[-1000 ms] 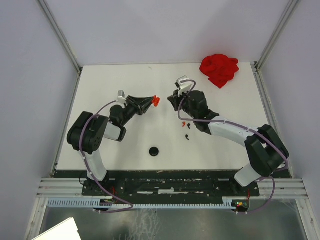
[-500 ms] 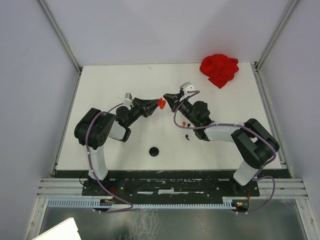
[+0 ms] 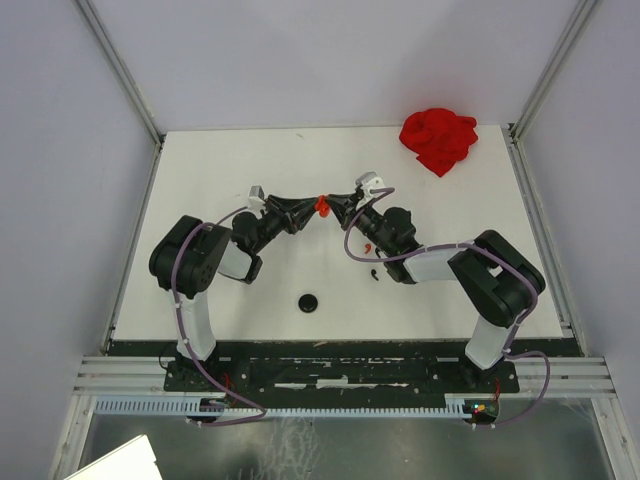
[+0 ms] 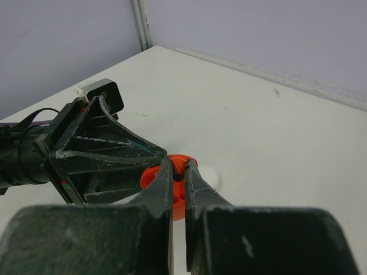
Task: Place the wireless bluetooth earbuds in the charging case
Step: Place the earbud in the charging case, then adjust the earbud with the charging case.
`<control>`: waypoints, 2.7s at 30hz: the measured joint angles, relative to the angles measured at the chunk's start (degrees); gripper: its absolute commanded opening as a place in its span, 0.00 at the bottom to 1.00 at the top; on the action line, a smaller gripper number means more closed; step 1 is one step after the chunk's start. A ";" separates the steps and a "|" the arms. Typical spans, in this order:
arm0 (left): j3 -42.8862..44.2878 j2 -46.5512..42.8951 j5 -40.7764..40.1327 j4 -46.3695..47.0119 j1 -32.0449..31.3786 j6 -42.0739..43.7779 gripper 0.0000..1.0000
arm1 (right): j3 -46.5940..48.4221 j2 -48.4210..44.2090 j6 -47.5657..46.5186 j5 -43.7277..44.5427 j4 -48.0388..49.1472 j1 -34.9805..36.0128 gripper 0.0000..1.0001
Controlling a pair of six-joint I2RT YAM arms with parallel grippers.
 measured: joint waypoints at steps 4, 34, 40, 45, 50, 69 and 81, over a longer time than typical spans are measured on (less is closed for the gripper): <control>0.00 0.00 0.00 0.42 0.00 -0.04 0.03 | 0.00 0.52 0.00 -0.22 0.07 0.00 0.02; 0.00 0.74 -0.09 2.82 0.09 -2.16 0.03 | -2.12 1.68 1.25 -0.15 1.86 0.00 0.57; -0.02 1.33 -0.13 3.02 0.61 -2.16 0.03 | -3.28 -2.82 2.97 2.01 2.34 -0.66 0.60; -0.55 1.51 -0.28 2.89 1.27 -2.12 0.03 | -2.75 -12.87 4.15 4.46 -8.37 -0.92 0.63; -0.96 0.55 -0.66 -0.20 1.49 -0.81 0.03 | 14.84 -16.00 6.16 8.37 -42.27 -0.92 0.68; -1.44 -10.23 -4.94 -17.79 1.46 11.58 0.03 | 29.18 -4.28 6.03 11.34 -80.52 5.01 0.71; -1.44 -10.23 -4.94 -19.02 1.46 12.48 0.03 | 33.46 -1.42 5.42 15.45 -81.35 5.01 0.71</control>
